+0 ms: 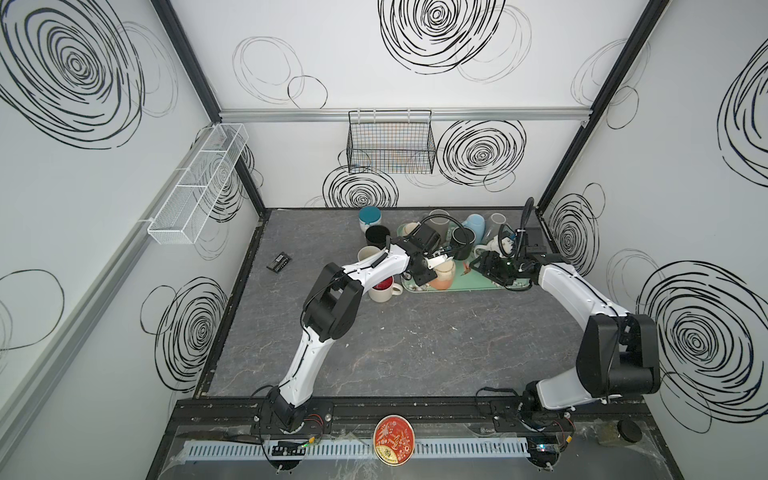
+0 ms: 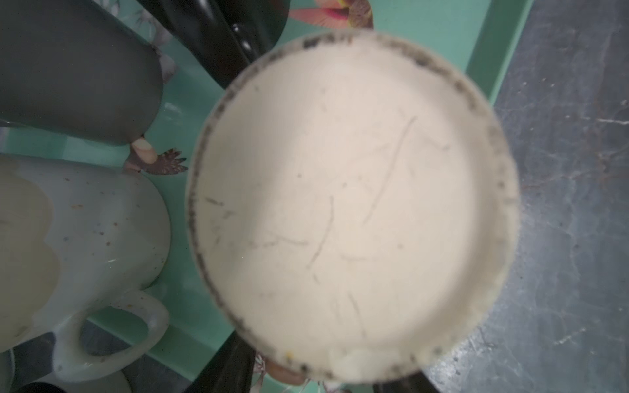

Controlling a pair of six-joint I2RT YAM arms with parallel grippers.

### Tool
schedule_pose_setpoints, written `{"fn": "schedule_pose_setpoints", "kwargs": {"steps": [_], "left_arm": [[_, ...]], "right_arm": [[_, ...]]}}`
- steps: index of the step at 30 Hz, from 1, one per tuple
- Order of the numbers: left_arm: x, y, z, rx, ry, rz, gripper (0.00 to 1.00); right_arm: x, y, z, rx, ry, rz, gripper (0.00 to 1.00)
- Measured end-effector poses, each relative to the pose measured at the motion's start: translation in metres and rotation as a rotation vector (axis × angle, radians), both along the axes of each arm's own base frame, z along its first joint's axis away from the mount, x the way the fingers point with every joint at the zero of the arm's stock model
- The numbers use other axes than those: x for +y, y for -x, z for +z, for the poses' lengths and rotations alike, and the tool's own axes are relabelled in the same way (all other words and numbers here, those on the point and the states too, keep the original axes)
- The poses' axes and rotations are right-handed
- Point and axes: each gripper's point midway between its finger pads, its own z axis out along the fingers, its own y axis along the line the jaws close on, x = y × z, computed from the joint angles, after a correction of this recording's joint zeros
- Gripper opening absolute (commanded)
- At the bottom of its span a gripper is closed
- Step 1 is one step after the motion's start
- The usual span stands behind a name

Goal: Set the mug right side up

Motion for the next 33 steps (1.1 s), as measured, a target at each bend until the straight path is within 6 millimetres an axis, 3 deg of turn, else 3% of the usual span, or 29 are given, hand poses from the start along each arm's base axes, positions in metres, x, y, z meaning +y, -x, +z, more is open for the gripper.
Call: {"fn": "schedule_pose_setpoints", "kwargs": {"steps": [18, 27, 31, 33], "left_arm": [[-0.004, -0.005, -0.005, -0.025, 0.005, 0.01, 0.0], [-0.007, 0.001, 0.005, -0.018, 0.06, 0.089, 0.0], [-0.008, 0.008, 0.026, 0.005, 0.155, 0.153, 0.0], [-0.01, 0.01, 0.045, 0.007, 0.227, 0.181, 0.0]], "right_arm": [[0.014, 0.004, -0.002, 0.012, -0.053, -0.005, 0.62], [0.011, 0.007, 0.005, -0.018, -0.101, -0.052, 0.62], [0.008, 0.007, 0.021, -0.078, -0.129, -0.081, 0.62], [0.005, 0.006, 0.033, -0.122, -0.148, -0.096, 0.62]]}}
